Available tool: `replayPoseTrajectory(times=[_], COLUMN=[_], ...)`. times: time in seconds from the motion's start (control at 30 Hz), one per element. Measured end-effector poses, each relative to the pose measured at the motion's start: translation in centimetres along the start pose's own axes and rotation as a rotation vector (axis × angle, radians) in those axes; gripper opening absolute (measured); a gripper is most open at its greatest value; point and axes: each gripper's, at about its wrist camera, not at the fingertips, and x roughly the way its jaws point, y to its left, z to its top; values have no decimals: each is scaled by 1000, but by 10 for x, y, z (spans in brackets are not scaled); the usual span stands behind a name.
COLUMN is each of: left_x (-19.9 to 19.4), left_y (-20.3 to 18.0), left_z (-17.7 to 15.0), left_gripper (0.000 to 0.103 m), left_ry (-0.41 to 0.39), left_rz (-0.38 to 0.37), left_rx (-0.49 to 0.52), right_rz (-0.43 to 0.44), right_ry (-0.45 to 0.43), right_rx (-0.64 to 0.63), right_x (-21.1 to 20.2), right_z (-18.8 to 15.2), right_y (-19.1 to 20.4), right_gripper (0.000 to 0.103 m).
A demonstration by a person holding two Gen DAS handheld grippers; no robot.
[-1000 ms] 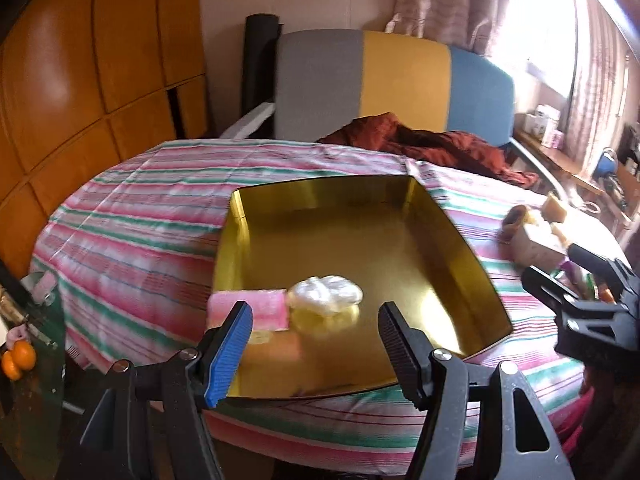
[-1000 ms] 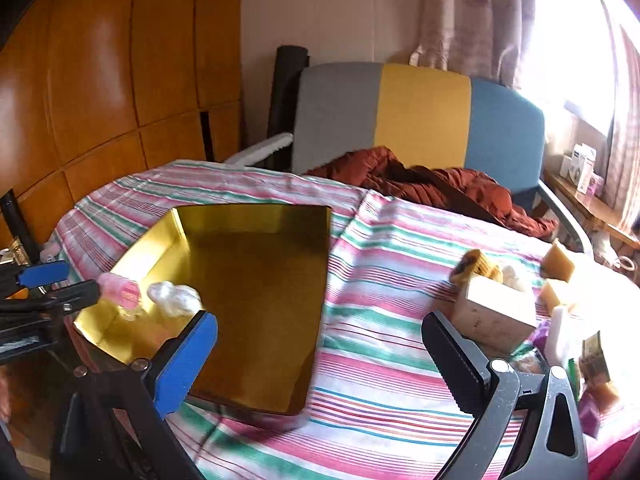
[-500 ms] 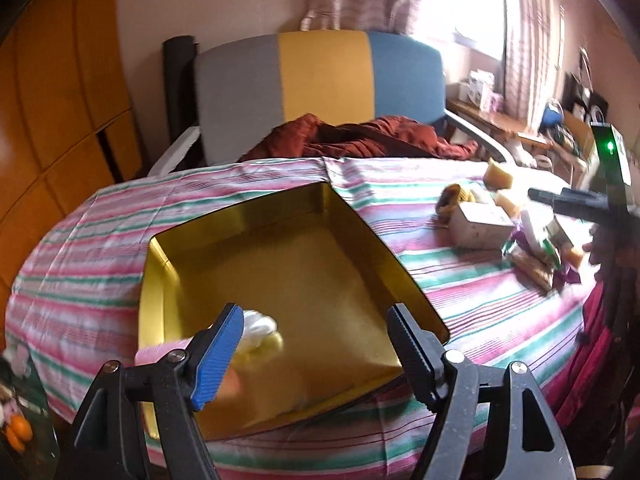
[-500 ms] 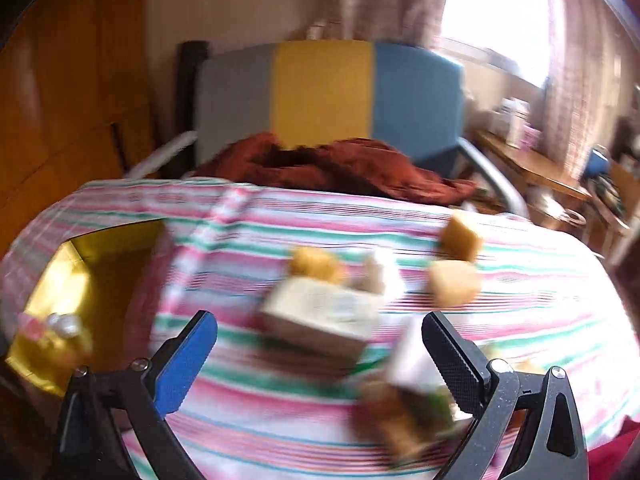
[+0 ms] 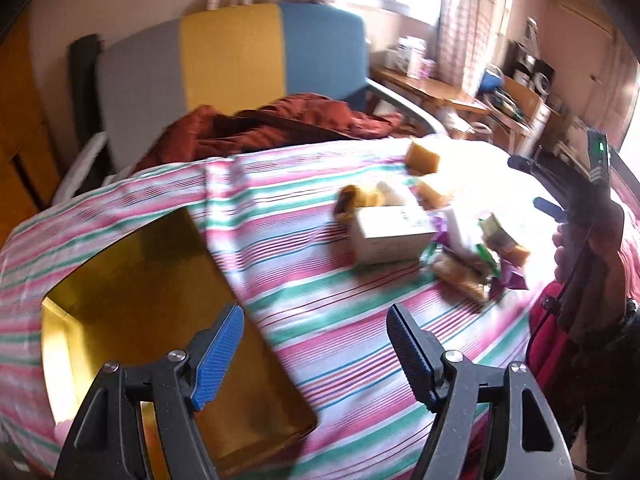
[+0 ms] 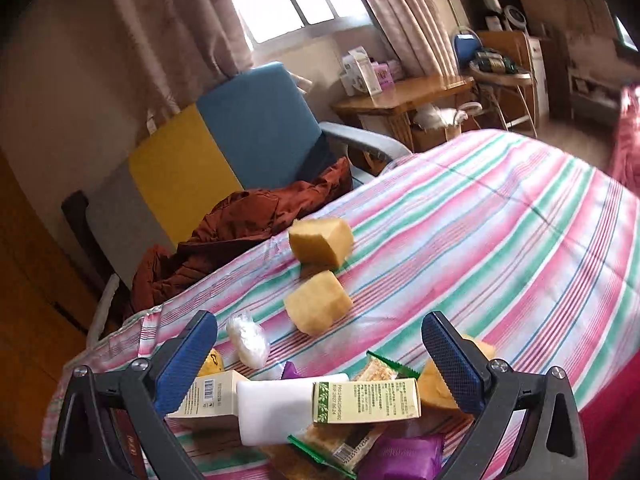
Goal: Organize objects
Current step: 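Grasp the yellow knitted sock with the left tool while the right tool grasps another wrapped white bundle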
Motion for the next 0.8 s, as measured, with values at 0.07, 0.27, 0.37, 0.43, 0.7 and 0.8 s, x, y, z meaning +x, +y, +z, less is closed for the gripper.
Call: replayPoseTrajectory(times=[0.07,0.27,0.37,0.43,0.7,0.8], left_x=[11,47,67,82,151,177], left_y=[-16,-46,-45,-41,-22,-19], left_z=[10,43,63,75,112,122], left_gripper=[75,75,75,75,75,75], left_ry=[3,31,62,75,182,219], left_rz=[2,13,-15,-40,-133,-152], left_rx=[56,216,196,162,-44,-94], right_rz=[18,50,62,74,112,123], right_ry=[-3,43,60,70,76,77], right_rx=[37,101,75,46,-54,-49], right_x=[-2,4,6,6,3,2], right_z=[0,0,-2,-4,-10,-10], right_y=[-5,-16,-12,-6,13,12], right_gripper=[103,103,103,103,103,103])
